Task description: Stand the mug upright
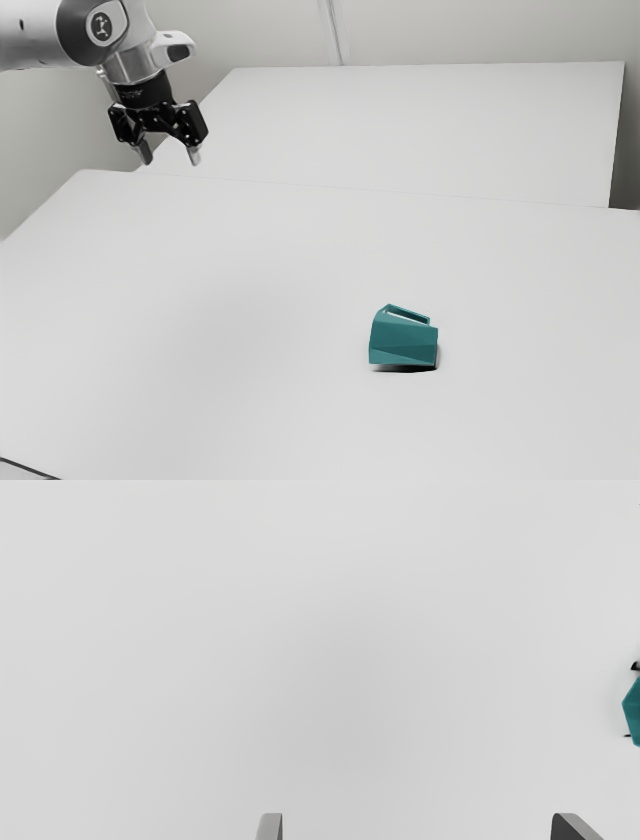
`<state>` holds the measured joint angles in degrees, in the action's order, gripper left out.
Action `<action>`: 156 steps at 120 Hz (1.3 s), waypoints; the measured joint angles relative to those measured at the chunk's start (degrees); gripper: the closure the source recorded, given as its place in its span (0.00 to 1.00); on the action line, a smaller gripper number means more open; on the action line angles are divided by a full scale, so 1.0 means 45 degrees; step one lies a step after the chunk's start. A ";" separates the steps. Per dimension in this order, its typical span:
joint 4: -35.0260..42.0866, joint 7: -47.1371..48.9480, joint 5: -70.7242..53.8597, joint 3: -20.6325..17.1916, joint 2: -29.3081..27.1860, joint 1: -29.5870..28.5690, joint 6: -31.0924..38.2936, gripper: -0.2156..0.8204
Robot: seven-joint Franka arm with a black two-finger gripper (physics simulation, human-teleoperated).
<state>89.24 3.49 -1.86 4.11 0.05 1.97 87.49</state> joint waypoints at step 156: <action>0.9544 -0.8649 1.4402 0.0019 -0.0281 0.0960 0.6141 0.23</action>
<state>132.19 -35.43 62.95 4.20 -1.21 6.29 115.13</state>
